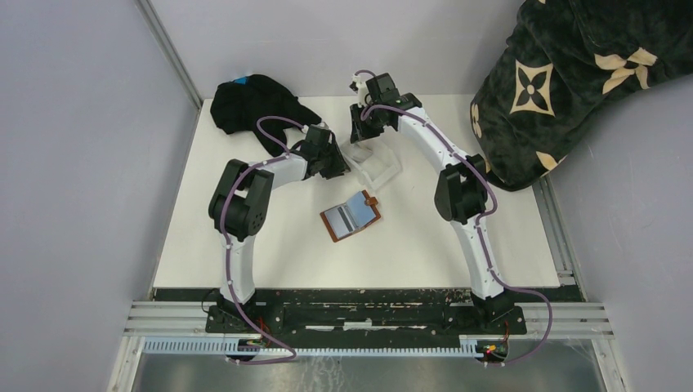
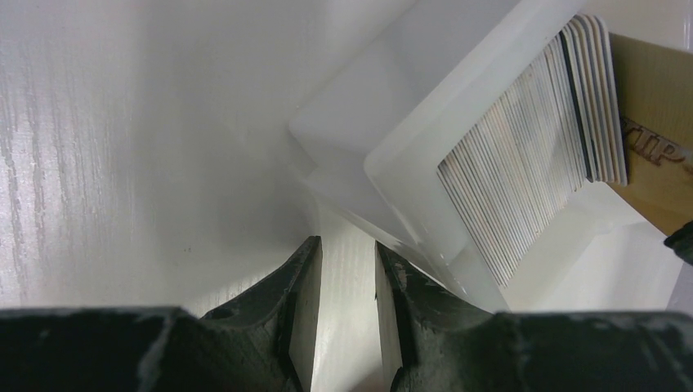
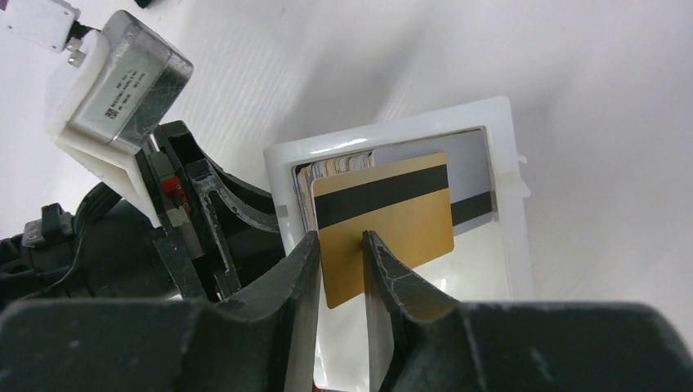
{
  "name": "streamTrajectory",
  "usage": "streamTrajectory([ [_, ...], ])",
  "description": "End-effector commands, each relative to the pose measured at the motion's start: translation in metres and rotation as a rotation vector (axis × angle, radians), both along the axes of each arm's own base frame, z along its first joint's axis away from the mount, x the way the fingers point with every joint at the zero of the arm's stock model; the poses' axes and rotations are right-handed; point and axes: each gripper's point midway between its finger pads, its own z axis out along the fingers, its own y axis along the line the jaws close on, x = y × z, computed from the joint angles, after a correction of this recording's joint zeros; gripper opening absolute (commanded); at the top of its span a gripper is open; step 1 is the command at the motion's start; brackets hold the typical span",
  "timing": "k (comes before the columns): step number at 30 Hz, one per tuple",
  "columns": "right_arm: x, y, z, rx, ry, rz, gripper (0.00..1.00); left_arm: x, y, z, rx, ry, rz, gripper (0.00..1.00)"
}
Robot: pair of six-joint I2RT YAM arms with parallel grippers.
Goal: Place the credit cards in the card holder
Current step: Pick up the credit card from the storage box.
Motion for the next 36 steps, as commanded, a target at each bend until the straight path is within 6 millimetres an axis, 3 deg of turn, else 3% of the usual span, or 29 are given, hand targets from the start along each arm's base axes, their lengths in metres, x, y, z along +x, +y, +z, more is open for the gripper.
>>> streamTrajectory([
  [1, 0.001, -0.008, 0.043, -0.032, -0.112, -0.018, 0.26, 0.015, -0.012, 0.026, -0.021, -0.107, -0.053, 0.37],
  [11, 0.019, -0.048, 0.071, -0.224, -0.326, -0.172, 0.02, 0.006, -0.001, 0.040, 0.005, -0.145, -0.044, 0.39],
  [20, 0.009, -0.074, 0.113, -0.274, -0.422, -0.231, 0.01, -0.008, 0.020, 0.072, 0.049, -0.211, -0.010, 0.42],
  [25, -0.018, -0.073, 0.133, -0.217, -0.384, -0.167, 0.01, -0.016, 0.026, 0.110, 0.045, -0.301, -0.032, 0.46],
  [29, -0.052, -0.064, 0.146, -0.109, -0.312, -0.104, 0.01, -0.029, 0.016, 0.140, -0.013, -0.396, -0.157, 0.49],
  [32, -0.079, -0.062, 0.144, -0.057, -0.246, -0.056, 0.01, -0.047, 0.001, 0.159, -0.114, -0.456, -0.297, 0.50],
  [36, -0.119, -0.061, 0.135, 0.007, -0.148, 0.008, 0.01, -0.078, -0.014, 0.168, -0.219, -0.471, -0.488, 0.50],
])
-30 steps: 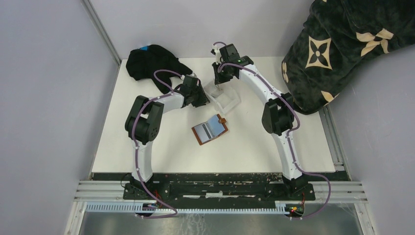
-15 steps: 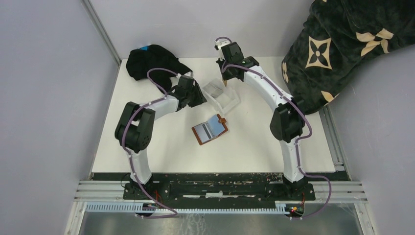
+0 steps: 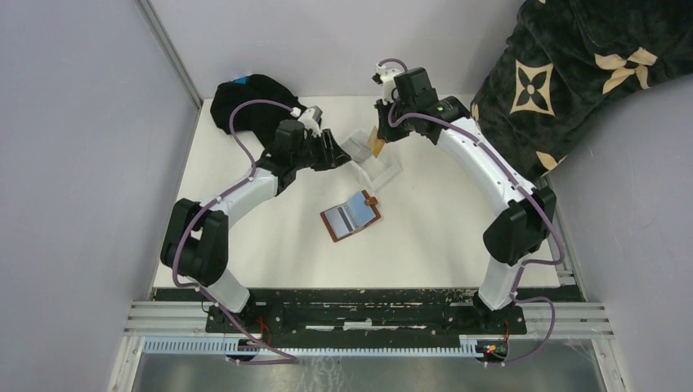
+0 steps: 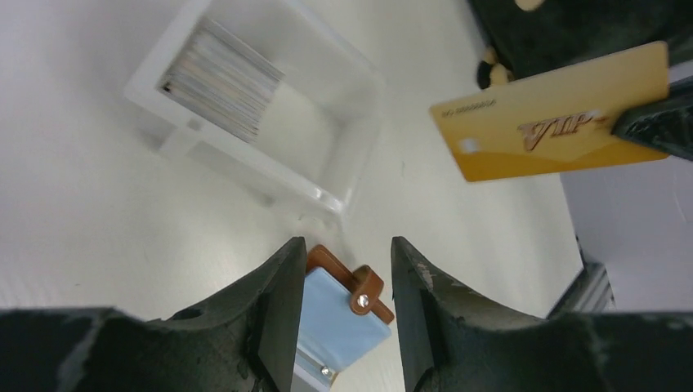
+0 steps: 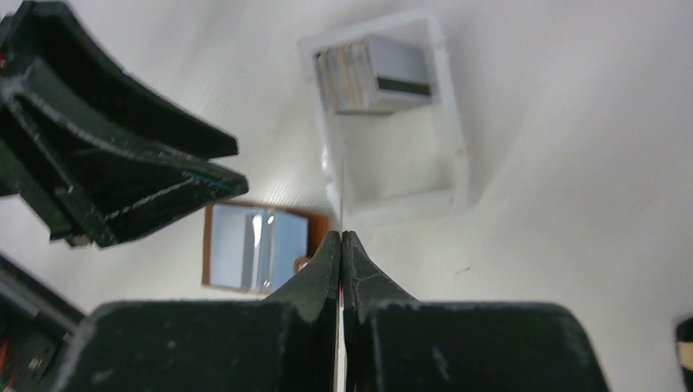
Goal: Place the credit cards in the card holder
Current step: Pick up the credit card from the storage box.
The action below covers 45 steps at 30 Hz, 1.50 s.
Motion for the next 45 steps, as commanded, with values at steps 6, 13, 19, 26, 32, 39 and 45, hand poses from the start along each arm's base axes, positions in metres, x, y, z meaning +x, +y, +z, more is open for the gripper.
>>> streamTrajectory([
  [6, -0.097, 0.006, -0.018, 0.214, 0.236, 0.138, 0.01, -0.071, -0.028, 0.033, -0.168, -0.137, -0.467, 0.52],
  [13, -0.122, 0.016, -0.035, 0.357, 0.347, 0.167, 0.01, -0.110, -0.031, 0.033, -0.259, -0.093, -0.638, 0.53],
  [19, -0.124, 0.029, -0.035, 0.465, 0.417, 0.197, 0.01, -0.124, -0.032, 0.028, -0.303, -0.049, -0.705, 0.53],
  [26, -0.125, 0.038, -0.035, 0.542, 0.485, 0.228, 0.01, -0.119, -0.033, 0.027, -0.314, -0.045, -0.706, 0.54],
  [32, -0.133, 0.034, -0.039, 0.525, 0.516, 0.247, 0.01, -0.109, -0.027, 0.033, -0.344, -0.055, -0.675, 0.54],
  [39, -0.142, 0.028, -0.046, 0.496, 0.543, 0.255, 0.01, -0.105, -0.025, 0.037, -0.363, -0.056, -0.675, 0.54],
  [45, -0.138, 0.034, -0.046, 0.521, 0.558, 0.274, 0.01, -0.105, -0.027, 0.028, -0.388, -0.022, -0.682, 0.54],
])
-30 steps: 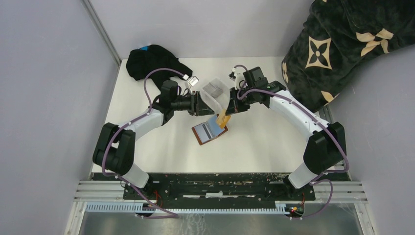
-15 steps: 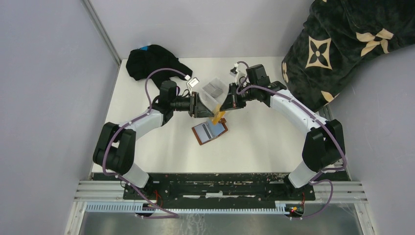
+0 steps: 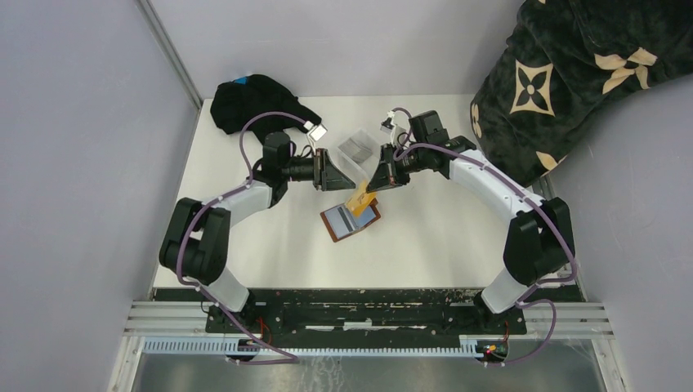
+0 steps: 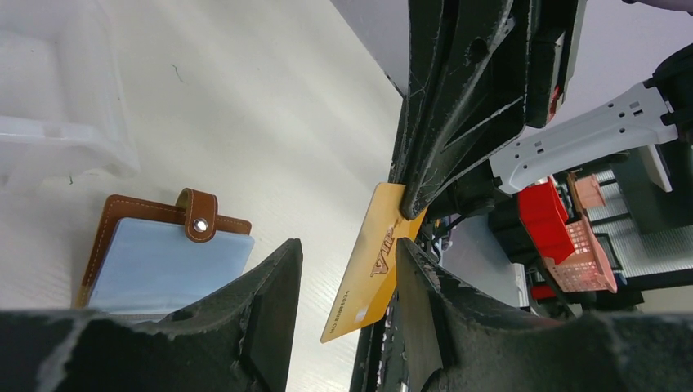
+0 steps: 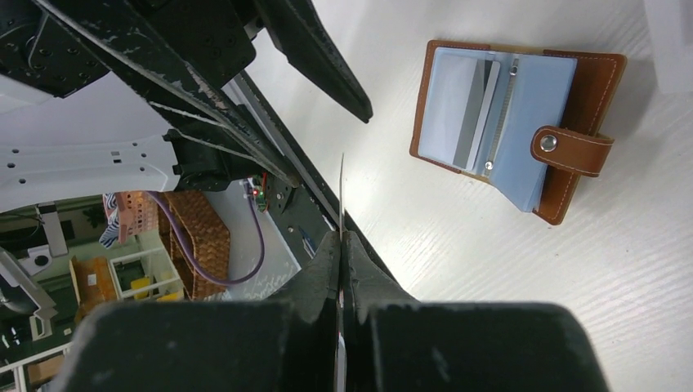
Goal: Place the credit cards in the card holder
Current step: Pick up the credit card from the storage box.
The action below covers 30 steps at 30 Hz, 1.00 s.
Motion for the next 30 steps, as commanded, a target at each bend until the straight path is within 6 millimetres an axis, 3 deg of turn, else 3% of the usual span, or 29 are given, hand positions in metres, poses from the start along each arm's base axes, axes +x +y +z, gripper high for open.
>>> streamTrajectory([
  [1, 0.002, 0.008, 0.010, 0.060, -0.020, 0.044, 0.01, -0.002, -0.003, 0.004, -0.042, 0.017, -0.039, 0.54],
  [10, 0.016, 0.019, 0.006, 0.111, -0.004, 0.056, 0.01, -0.006, -0.005, -0.002, -0.069, 0.081, -0.077, 0.53],
  [21, 0.040, 0.018, 0.006, 0.179, 0.010, 0.021, 0.01, -0.011, -0.004, -0.014, -0.064, 0.133, -0.095, 0.49],
  [25, 0.047, 0.021, 0.004, 0.194, 0.020, 0.023, 0.01, -0.011, -0.004, -0.016, -0.063, 0.146, -0.099, 0.39],
  [30, 0.056, 0.023, 0.003, 0.220, 0.034, 0.016, 0.01, -0.012, -0.005, -0.020, -0.062, 0.164, -0.101, 0.21],
])
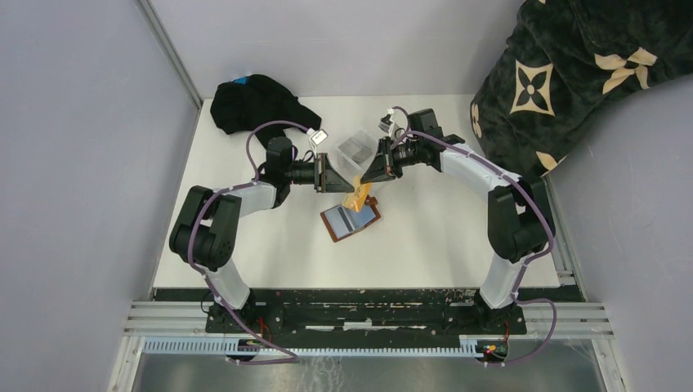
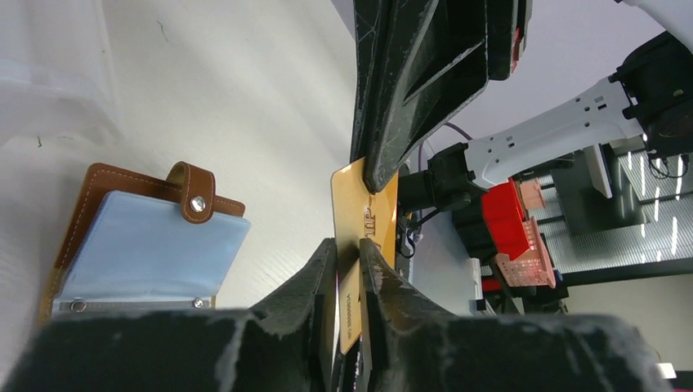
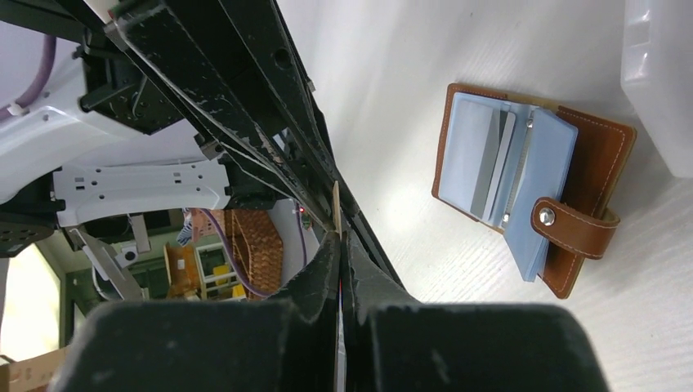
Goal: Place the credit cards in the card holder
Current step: Pick up the credit card from the storage box.
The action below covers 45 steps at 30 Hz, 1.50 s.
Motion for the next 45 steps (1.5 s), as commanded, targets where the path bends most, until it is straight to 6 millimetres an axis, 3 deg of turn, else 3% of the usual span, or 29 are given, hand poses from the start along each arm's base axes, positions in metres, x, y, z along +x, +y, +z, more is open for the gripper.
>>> streamTrajectory([
  [1, 0.023, 0.009, 0.024, 0.076, -0.094, 0.000, 0.01, -0.011, -0.002, 0.004, -0.028, 0.026, -0.055, 0.16],
  [4, 0.027, 0.011, 0.024, 0.089, -0.088, -0.002, 0.01, -0.009, -0.003, 0.004, -0.037, 0.034, -0.052, 0.03],
  [12, 0.036, 0.010, 0.020, 0.080, -0.092, -0.017, 0.01, -0.004, -0.004, 0.000, -0.076, 0.086, 0.003, 0.03],
  [14, 0.039, 0.008, 0.017, 0.061, -0.095, -0.029, 0.08, -0.001, -0.003, -0.004, -0.071, 0.098, 0.048, 0.03],
  [19, 0.050, 0.000, 0.010, -0.008, -0.117, -0.063, 0.34, 0.009, 0.002, -0.018, -0.017, 0.119, 0.177, 0.03],
  [23, 0.068, -0.017, 0.002, -0.148, -0.200, -0.139, 0.44, 0.020, 0.013, -0.028, 0.066, 0.113, 0.318, 0.03],
  [32, 0.123, -0.080, -0.022, -0.613, -0.429, -0.330, 0.46, 0.022, 0.042, -0.037, 0.127, 0.144, 0.585, 0.03],
  [39, 0.157, -0.102, -0.036, -0.859, -0.562, -0.355, 0.48, 0.009, 0.046, -0.048, 0.162, 0.176, 0.678, 0.03],
  [45, 0.179, -0.100, -0.053, -0.900, -0.585, -0.340, 0.48, -0.003, 0.043, -0.061, 0.193, 0.209, 0.722, 0.03],
])
